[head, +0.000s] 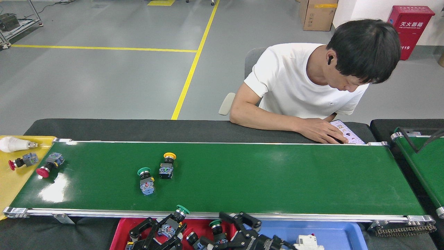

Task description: Pick switch part from conveyor to tray

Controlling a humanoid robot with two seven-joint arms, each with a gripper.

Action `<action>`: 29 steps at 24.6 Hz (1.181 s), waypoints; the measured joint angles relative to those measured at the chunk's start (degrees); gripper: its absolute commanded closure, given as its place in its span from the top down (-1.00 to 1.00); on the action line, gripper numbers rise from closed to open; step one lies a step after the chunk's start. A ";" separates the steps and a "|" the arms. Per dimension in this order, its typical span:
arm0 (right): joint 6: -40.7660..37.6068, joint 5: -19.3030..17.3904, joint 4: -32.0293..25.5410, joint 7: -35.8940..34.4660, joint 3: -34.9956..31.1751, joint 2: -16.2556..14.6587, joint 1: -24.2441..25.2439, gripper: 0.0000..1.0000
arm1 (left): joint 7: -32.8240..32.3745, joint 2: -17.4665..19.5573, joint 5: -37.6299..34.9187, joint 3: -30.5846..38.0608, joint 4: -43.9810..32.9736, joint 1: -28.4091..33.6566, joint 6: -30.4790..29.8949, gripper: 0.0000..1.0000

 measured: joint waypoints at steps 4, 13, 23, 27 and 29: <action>0.83 -0.83 -0.83 0.02 -15.16 0.01 0.01 0.98 | 0.08 -0.19 0.67 1.63 -0.09 0.30 -0.03 1.00; 15.38 -0.57 -1.49 -1.07 -27.14 -2.13 0.34 0.98 | -0.79 -4.68 8.27 26.83 2.04 1.94 0.15 1.00; 21.04 3.46 -7.74 -11.25 -23.97 -1.48 11.29 0.98 | -4.41 -4.53 6.40 23.80 8.36 -5.46 5.92 1.00; 21.03 3.44 -7.83 -11.56 -23.81 -1.43 10.94 0.98 | -4.81 -3.76 3.06 22.93 16.28 -12.82 8.54 1.00; 20.91 3.43 -7.81 -11.59 -23.76 -1.43 10.73 0.98 | -4.86 -3.18 2.56 22.90 21.40 -16.58 9.45 1.00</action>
